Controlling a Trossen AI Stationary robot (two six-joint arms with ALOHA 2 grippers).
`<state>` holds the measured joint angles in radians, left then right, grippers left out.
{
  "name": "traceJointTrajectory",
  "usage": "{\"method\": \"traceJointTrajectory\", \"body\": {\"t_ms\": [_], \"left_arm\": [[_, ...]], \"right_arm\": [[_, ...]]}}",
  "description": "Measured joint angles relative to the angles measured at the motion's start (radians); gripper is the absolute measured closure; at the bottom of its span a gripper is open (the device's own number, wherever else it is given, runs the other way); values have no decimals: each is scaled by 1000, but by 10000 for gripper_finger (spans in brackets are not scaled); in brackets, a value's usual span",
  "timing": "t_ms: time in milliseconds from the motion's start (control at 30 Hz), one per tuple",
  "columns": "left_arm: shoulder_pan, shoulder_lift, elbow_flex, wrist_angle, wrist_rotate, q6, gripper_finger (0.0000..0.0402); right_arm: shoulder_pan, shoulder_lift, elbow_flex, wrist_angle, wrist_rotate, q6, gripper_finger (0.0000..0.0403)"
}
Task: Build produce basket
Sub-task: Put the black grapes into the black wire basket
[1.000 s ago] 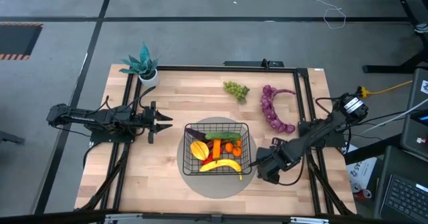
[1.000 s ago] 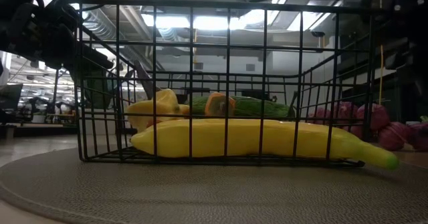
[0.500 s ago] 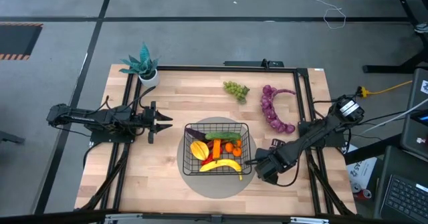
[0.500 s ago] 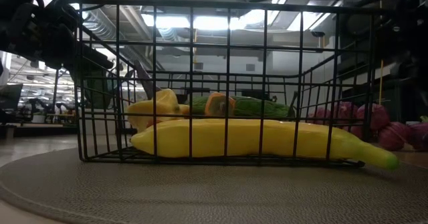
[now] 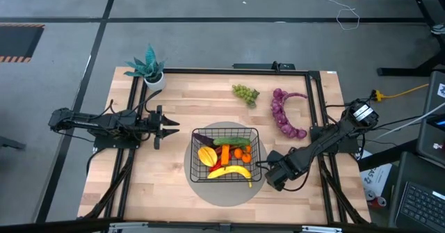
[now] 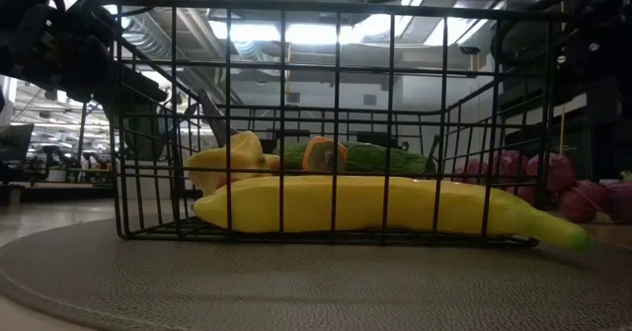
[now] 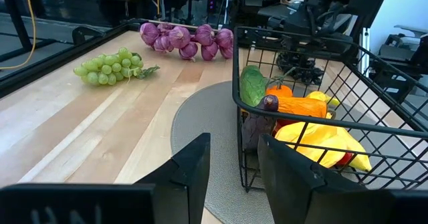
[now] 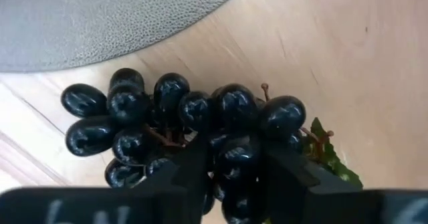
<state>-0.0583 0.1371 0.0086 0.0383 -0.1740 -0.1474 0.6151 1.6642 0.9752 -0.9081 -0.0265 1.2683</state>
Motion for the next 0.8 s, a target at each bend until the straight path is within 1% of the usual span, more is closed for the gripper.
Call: {"method": "traceJointTrajectory", "body": {"t_ms": [133, 333, 567, 800], "left_arm": [[0, 0, 0, 0, 0, 0, 280], [0, 0, 0, 0, 0, 0, 280], [0, 0, 0, 0, 0, 0, 280], [0, 0, 0, 0, 0, 0, 280]], "right_arm": [[0, 0, 0, -1, -1, 15, 316], [0, 2, 12, -30, -5, 11, 332], [1, 3, 66, -149, -13, 10, 335], [1, 3, 173, -341, 7, 6, 336]]}}
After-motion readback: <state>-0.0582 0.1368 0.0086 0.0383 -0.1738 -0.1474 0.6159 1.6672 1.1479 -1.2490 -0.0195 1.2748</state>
